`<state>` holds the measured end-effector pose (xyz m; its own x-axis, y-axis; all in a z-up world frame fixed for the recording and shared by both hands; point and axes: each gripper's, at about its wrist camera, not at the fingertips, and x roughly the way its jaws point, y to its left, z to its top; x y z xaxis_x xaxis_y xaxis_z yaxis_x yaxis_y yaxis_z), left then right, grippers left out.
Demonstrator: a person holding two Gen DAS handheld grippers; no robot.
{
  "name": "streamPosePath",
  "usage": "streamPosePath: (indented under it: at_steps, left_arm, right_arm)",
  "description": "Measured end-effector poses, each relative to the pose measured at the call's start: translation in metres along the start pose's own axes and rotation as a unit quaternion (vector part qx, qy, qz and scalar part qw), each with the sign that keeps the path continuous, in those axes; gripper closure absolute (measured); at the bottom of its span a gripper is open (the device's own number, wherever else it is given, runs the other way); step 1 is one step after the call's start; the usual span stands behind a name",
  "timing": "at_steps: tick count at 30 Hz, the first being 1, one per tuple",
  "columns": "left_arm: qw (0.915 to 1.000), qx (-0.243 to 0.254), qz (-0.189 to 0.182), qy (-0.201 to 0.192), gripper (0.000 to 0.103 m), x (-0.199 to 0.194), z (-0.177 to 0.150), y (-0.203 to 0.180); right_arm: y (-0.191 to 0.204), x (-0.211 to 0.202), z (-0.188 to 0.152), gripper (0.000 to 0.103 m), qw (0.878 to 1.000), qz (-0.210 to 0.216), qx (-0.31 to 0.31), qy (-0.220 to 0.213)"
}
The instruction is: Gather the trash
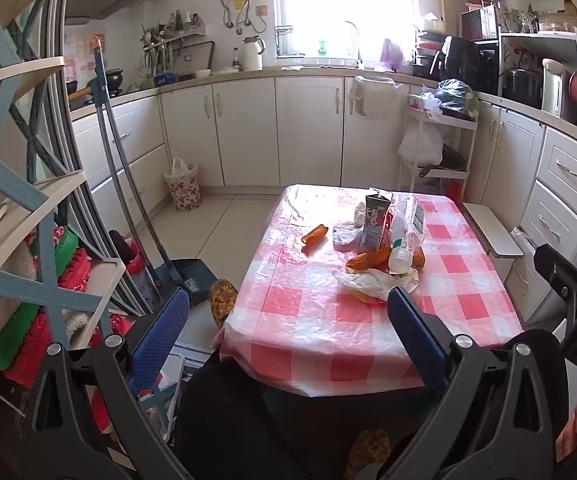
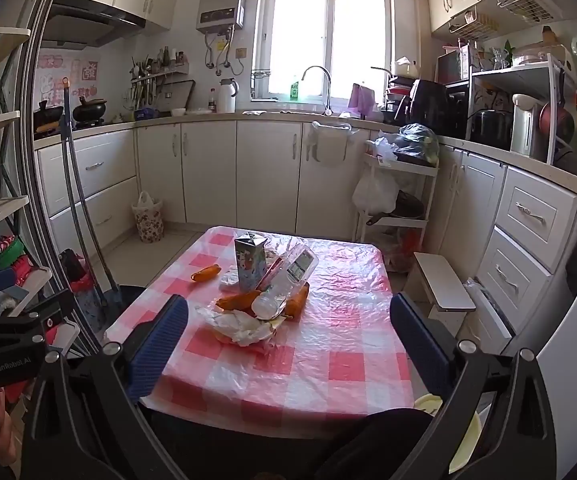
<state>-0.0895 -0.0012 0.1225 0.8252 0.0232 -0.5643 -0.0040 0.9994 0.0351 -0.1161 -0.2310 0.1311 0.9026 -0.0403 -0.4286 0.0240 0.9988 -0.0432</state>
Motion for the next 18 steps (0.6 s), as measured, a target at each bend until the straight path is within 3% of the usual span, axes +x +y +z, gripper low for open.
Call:
streamPosePath:
  at_steps: [18]
  left_arm:
    - [0.9999, -0.008, -0.006, -0.004, 0.007, -0.006, 0.001, 0.000]
  right_arm:
    - [0.001, -0.002, 0.002, 0.006, 1.000, 0.007, -0.002, 0.002]
